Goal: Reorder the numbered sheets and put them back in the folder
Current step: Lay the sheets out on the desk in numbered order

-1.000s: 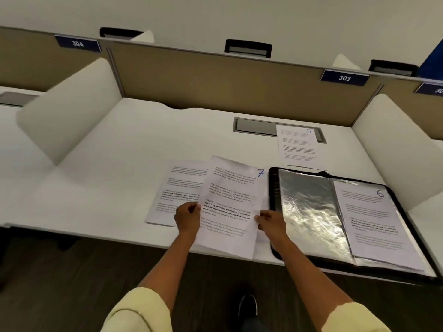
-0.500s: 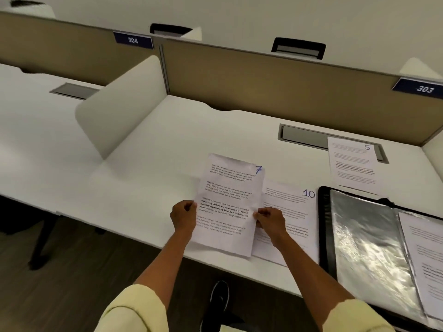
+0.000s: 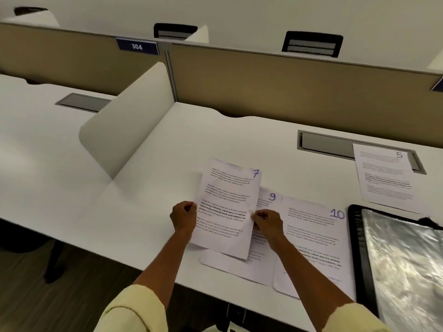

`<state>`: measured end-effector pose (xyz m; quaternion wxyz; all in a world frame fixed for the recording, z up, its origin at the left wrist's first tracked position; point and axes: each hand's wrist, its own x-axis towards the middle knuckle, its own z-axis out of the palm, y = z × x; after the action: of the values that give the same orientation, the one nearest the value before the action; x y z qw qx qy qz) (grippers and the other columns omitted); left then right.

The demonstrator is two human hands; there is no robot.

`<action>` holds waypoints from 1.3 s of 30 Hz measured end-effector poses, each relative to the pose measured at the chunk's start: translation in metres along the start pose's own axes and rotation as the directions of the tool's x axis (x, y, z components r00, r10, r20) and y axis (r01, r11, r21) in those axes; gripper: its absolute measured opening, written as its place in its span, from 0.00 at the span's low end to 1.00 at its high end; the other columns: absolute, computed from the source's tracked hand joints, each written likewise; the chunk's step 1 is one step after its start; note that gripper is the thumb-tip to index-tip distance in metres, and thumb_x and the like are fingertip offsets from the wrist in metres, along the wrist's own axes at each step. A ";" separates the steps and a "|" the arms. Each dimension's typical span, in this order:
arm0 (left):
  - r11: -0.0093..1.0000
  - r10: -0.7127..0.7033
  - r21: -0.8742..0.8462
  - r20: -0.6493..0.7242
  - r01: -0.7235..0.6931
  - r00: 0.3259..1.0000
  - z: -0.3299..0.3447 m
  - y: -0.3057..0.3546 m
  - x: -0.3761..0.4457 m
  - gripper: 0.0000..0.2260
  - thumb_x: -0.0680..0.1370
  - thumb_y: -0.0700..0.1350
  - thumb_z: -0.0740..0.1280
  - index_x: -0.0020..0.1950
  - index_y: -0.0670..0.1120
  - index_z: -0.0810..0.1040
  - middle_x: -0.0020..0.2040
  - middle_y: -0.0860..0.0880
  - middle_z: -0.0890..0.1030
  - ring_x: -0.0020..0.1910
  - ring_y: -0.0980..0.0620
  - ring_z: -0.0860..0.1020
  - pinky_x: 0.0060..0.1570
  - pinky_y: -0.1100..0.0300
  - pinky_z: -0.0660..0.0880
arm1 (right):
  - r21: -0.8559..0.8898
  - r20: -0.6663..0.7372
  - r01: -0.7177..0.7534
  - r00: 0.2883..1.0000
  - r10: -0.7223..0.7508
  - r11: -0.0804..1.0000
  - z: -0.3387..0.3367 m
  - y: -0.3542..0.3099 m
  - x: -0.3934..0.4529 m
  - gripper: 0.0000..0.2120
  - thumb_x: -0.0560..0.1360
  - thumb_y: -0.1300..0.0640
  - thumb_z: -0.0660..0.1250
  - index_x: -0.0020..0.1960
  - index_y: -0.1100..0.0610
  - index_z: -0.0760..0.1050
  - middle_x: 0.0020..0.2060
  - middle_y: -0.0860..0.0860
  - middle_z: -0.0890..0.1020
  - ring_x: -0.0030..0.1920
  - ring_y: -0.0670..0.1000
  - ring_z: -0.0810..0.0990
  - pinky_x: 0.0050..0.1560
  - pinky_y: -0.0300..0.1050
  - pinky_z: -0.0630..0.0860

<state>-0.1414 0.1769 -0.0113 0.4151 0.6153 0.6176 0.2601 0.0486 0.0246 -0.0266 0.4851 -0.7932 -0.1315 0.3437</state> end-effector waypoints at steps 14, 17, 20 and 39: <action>0.999 0.005 -0.055 0.054 -0.003 0.999 -0.053 -0.022 0.076 0.08 0.79 0.40 0.67 0.50 0.37 0.83 0.46 0.42 0.84 0.43 0.47 0.78 0.47 0.59 0.73 | 0.070 -0.068 -0.021 0.997 0.026 0.997 0.078 -0.030 0.006 0.04 0.75 0.61 0.74 0.44 0.55 0.80 0.42 0.54 0.85 0.43 0.55 0.86 0.50 0.50 0.84; 0.999 0.028 -0.038 0.067 -0.025 0.997 -0.075 -0.030 0.095 0.08 0.79 0.40 0.67 0.50 0.37 0.83 0.45 0.43 0.83 0.43 0.48 0.77 0.47 0.60 0.71 | 0.088 -0.106 -0.006 0.994 0.015 0.996 0.108 -0.035 -0.002 0.05 0.75 0.62 0.74 0.43 0.55 0.80 0.41 0.53 0.84 0.42 0.54 0.84 0.49 0.50 0.84; 0.999 0.047 -0.014 0.073 -0.046 0.996 -0.100 -0.043 0.118 0.08 0.79 0.40 0.68 0.48 0.36 0.83 0.45 0.41 0.84 0.43 0.46 0.78 0.47 0.60 0.72 | 0.091 -0.103 -0.018 0.994 0.027 0.996 0.142 -0.041 -0.011 0.03 0.75 0.61 0.74 0.47 0.57 0.81 0.43 0.54 0.84 0.43 0.54 0.84 0.49 0.49 0.83; 0.958 0.140 0.240 0.088 -0.158 0.986 -0.205 -0.117 0.199 0.09 0.77 0.40 0.67 0.38 0.38 0.80 0.37 0.43 0.81 0.39 0.45 0.78 0.39 0.57 0.71 | -0.040 -0.071 -0.005 0.998 0.002 0.999 0.288 -0.059 -0.034 0.05 0.76 0.60 0.73 0.44 0.53 0.79 0.43 0.55 0.85 0.43 0.56 0.85 0.49 0.53 0.84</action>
<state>-0.3554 0.3977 -0.0404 0.3360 0.7156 0.5821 0.1903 -0.1626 0.2315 -0.0463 0.4729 -0.8146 -0.1199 0.3136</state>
